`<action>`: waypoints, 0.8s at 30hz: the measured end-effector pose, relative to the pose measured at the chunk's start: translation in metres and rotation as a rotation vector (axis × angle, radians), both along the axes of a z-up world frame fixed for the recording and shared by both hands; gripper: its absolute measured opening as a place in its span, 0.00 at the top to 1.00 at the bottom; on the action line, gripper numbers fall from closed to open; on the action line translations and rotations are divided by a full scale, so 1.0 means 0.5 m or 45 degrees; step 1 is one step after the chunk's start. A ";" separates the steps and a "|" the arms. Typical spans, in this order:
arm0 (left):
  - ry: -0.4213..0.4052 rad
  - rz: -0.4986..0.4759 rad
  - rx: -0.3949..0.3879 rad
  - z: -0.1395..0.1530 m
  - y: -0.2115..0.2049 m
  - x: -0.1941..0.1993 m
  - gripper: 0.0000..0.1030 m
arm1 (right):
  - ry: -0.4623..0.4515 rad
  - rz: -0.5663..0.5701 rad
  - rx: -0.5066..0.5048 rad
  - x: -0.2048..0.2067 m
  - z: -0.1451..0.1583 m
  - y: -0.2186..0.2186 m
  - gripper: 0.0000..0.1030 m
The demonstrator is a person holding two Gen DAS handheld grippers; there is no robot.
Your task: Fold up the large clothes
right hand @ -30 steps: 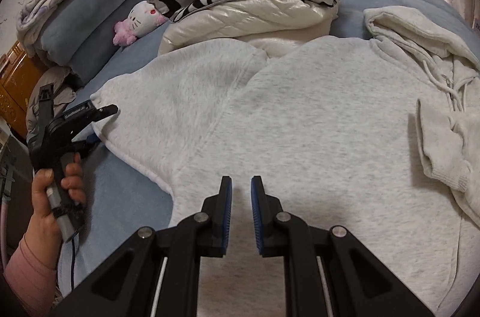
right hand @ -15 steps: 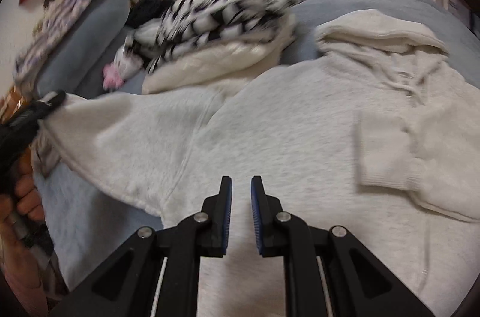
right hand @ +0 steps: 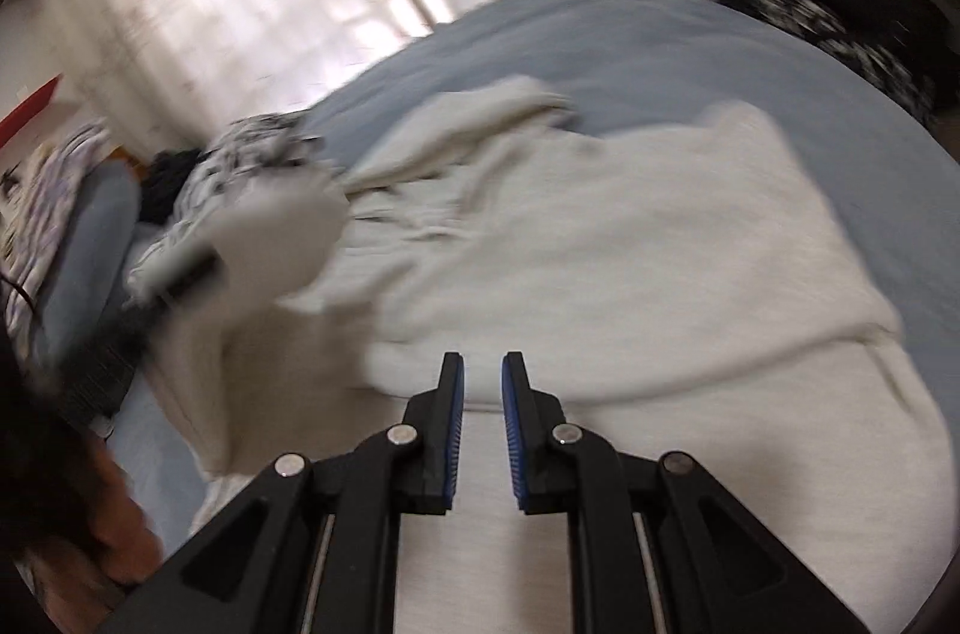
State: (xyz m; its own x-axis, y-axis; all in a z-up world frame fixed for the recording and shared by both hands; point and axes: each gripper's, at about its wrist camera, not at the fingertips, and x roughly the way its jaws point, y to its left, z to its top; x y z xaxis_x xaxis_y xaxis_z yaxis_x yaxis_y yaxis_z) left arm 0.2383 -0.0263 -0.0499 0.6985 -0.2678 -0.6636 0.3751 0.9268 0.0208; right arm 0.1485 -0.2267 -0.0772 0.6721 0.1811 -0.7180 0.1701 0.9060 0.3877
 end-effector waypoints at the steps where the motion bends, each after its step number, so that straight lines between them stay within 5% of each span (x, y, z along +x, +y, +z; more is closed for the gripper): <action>1: 0.071 -0.040 0.027 -0.040 -0.024 0.001 0.80 | 0.024 -0.038 0.007 -0.013 -0.013 -0.032 0.87; 2: 0.122 -0.066 0.051 -0.073 -0.043 -0.006 0.76 | 0.038 -0.060 0.011 -0.023 -0.021 -0.054 0.87; 4: 0.207 -0.138 0.100 -0.126 -0.073 -0.019 0.44 | 0.063 -0.086 0.024 -0.032 -0.039 -0.081 0.87; 7: 0.206 -0.193 0.127 -0.152 -0.082 -0.069 0.28 | 0.080 -0.081 0.056 -0.038 -0.055 -0.094 0.87; 11: 0.166 -0.206 0.088 -0.121 -0.027 -0.116 0.26 | 0.070 0.001 0.098 -0.024 -0.052 -0.071 0.87; 16: 0.144 -0.067 0.018 -0.088 0.073 -0.162 0.21 | 0.003 0.175 0.076 -0.008 -0.026 0.002 0.50; 24: 0.281 0.305 -0.071 -0.139 0.250 -0.183 0.21 | -0.046 0.501 -0.229 0.049 0.006 0.171 0.47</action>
